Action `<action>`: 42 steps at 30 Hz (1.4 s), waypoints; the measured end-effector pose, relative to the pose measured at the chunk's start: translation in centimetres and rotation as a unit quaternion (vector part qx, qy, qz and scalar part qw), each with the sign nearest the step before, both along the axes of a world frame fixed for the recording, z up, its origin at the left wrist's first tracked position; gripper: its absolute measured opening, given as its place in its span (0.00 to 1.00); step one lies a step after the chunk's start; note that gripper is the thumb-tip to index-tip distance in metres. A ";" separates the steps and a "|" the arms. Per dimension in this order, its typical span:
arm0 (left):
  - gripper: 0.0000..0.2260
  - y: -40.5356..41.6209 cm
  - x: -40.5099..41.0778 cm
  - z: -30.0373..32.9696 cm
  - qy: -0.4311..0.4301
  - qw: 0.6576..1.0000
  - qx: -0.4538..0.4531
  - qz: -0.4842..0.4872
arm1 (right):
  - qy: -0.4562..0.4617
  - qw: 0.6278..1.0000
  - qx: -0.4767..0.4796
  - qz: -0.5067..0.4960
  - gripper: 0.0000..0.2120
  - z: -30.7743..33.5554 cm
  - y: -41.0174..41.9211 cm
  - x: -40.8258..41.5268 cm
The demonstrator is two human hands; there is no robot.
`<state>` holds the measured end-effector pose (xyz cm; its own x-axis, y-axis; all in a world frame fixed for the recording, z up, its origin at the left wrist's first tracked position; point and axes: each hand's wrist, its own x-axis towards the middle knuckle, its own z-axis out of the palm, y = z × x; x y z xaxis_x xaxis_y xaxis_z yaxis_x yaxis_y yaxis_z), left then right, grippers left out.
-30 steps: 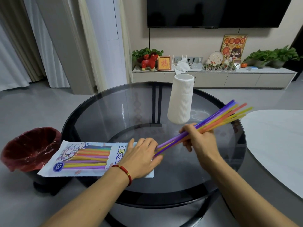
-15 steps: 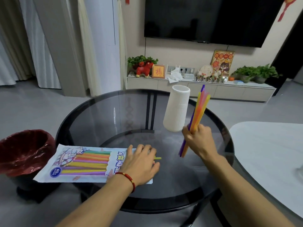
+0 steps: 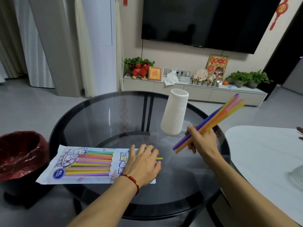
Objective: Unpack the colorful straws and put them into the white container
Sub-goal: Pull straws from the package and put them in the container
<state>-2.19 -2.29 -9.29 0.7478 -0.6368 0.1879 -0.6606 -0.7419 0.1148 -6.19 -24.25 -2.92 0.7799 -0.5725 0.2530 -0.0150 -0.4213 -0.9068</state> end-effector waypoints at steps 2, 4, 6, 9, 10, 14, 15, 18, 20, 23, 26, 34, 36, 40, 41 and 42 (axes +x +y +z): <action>0.13 -0.2 0.1 0.0 -0.001 1.000 0.000 -0.002 | -0.045 0.996 0.076 -0.004 0.12 1.9 -0.3 0.9; 0.12 -0.2 0.2 -0.1 -0.002 1.000 -0.002 -0.002 | -0.093 0.986 0.140 -0.003 0.10 4.5 -0.5 2.3; 0.12 -0.2 0.3 -0.2 -0.002 1.000 -0.009 -0.004 | -0.135 0.973 0.189 -0.013 0.09 7.5 -0.7 3.9; 0.13 -0.2 0.4 -0.3 0.009 1.000 -0.017 -0.004 | -0.183 0.961 0.199 -0.051 0.08 11.2 -1.2 6.5; 0.13 -0.2 0.4 -0.3 0.009 1.000 -0.019 -0.003 | -0.190 0.962 0.186 -0.070 0.08 11.9 -1.3 7.3; 0.13 -0.3 0.5 -0.3 0.008 1.000 -0.017 0.000 | -0.178 0.973 0.072 -0.130 0.09 12.8 -1.7 9.8; 0.13 -0.3 0.5 -0.3 0.012 1.000 -0.017 -0.001 | -0.171 0.974 0.041 -0.139 0.11 12.8 -1.8 10.3; 0.12 -0.3 0.6 -0.4 0.018 1.000 -0.017 -0.002 | -0.161 0.976 -0.005 -0.149 0.12 13.1 -2.1 11.7; 0.13 -0.3 0.6 -0.3 0.019 1.000 -0.014 -0.003 | -0.132 0.980 -0.010 -0.148 0.11 13.3 -2.4 12.5; 0.13 -0.3 0.6 -0.2 0.026 1.000 -0.010 -0.002 | -0.002 0.994 -0.053 -0.098 0.08 13.0 -2.7 13.2; 0.13 -0.3 0.6 -0.1 0.026 1.000 -0.003 -0.002 | 0.094 0.994 -0.034 -0.049 0.10 12.6 -2.7 13.3; 0.22 -0.3 0.0 0.5 -0.024 1.000 0.015 0.014 | 0.033 0.998 0.032 0.046 0.22 13.4 -2.3 12.2; 0.27 -0.1 -0.1 0.8 -0.017 1.000 0.003 0.014 | 0.003 0.999 0.017 0.048 0.28 13.5 -2.1 11.6; 0.40 1.4 0.2 1.4 0.017 1.000 0.007 0.007 | -0.098 0.995 -0.018 0.011 0.22 13.8 -1.5 9.2; 0.44 1.9 0.2 1.4 0.031 0.999 0.021 0.006 | -0.134 0.991 -0.020 -0.013 0.20 13.8 -1.3 8.2; 0.49 2.5 0.2 1.5 0.048 0.998 0.036 0.004 | -0.168 0.985 -0.015 -0.037 0.17 13.5 -1.1 7.2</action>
